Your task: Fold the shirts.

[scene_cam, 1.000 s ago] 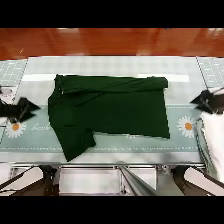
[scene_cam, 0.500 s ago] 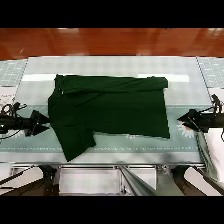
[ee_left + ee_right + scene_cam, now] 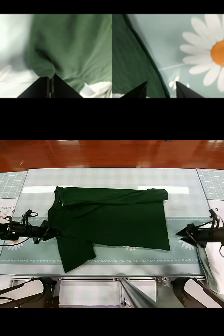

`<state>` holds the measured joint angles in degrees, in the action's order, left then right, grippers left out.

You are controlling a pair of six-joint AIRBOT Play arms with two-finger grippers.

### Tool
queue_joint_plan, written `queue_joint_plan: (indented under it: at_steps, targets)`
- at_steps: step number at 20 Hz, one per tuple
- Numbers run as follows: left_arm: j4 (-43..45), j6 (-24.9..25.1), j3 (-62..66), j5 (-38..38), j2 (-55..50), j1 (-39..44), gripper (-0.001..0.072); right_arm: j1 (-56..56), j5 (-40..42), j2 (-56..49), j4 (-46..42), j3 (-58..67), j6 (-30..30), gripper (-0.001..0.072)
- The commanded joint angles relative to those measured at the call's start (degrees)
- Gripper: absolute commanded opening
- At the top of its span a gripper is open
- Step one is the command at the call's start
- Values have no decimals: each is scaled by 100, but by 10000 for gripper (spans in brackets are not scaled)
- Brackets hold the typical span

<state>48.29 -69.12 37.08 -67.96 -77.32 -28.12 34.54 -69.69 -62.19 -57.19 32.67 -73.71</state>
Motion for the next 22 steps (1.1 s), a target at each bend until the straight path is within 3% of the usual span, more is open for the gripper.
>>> queue_joint_plan:
  at_steps: [1, 6, 11, 12, 13, 14, 18, 22]
  targets:
    - [-57, 146, 184, -282, -22, 76, 20, -11, -409, 4, 48, -507, -96, 406]
    - [-59, 144, 192, -264, -24, 76, 20, -251, -74, -57, 225, -874, -101, 406]
    - [-87, 142, 195, -166, -24, 138, 20, -1193, 614, -817, 1185, -645, 59, 393]
    - [-177, 142, 203, -142, -22, 129, 20, -1484, 664, -960, 1311, -503, 63, 314]
    - [-262, 142, 256, -164, -22, 131, 20, -1740, 702, -1029, 1434, -297, 83, 173]
    - [-415, 144, 389, -238, 4, 131, 20, -1926, 671, -1034, 1521, -11, 205, 25]
    - [-1373, 144, 1606, -621, 568, 136, 19, -2072, -70, -595, 1506, 2149, 28, 22]
    - [-2376, 142, 3464, -361, 1517, 136, 19, -2072, -164, -31, 955, 5174, -417, 22]
